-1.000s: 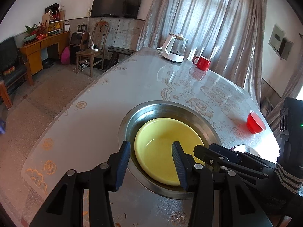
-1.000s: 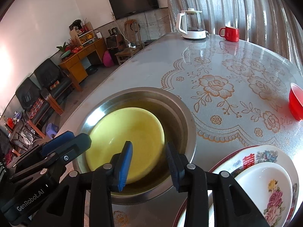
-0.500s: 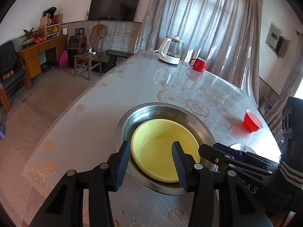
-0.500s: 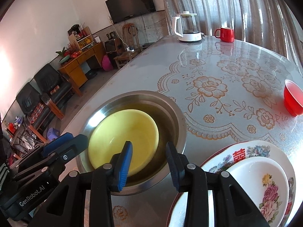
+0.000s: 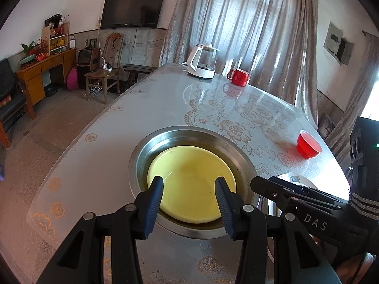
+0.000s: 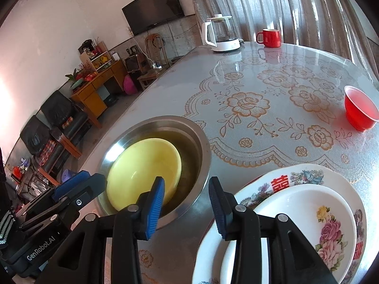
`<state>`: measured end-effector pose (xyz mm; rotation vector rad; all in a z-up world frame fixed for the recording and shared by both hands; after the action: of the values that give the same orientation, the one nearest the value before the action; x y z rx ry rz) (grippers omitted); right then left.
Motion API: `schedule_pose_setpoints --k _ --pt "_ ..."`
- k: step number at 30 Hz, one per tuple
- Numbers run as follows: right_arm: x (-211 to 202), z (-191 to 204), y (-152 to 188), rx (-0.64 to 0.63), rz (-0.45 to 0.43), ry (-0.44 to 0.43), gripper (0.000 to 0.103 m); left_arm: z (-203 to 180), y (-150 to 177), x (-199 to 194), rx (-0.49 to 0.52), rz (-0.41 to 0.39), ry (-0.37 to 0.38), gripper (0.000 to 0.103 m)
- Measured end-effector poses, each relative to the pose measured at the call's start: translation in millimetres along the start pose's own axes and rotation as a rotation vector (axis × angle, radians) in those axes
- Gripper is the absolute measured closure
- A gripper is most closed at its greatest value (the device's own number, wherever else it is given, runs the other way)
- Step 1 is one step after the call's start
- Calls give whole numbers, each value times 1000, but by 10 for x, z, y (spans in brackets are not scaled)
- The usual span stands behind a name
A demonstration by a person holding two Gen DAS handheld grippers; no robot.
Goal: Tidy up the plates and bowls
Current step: 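Move the open left gripper from the bowls toward the red plastic bowl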
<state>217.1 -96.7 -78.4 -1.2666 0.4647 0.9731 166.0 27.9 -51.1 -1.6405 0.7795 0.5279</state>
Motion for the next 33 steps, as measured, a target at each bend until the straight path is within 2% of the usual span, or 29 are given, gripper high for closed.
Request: schedule_pose_setpoints --k 3,23,33 --pt "-21 -51 18 17 -1 -3 60 -50 21 11 11 6 2 57" --pt "-229 -582 99 146 -38 12 57 -468 102 38 111 25 25 57" --pt "-472 -1092 114 262 -83 46 54 -881 71 108 194 45 72 55"
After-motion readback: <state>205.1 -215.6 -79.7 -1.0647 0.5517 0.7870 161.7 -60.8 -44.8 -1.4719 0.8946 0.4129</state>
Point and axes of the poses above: each gripper's, at about its wrist camera, not at the fingertips, and x roughly the way its jaws point, z to its left, y to its underside, the point moved 10 cm from there along x, roughly the way its jaws point, and after that the axes turned 4 degrees about z, right-handed, at the moved point
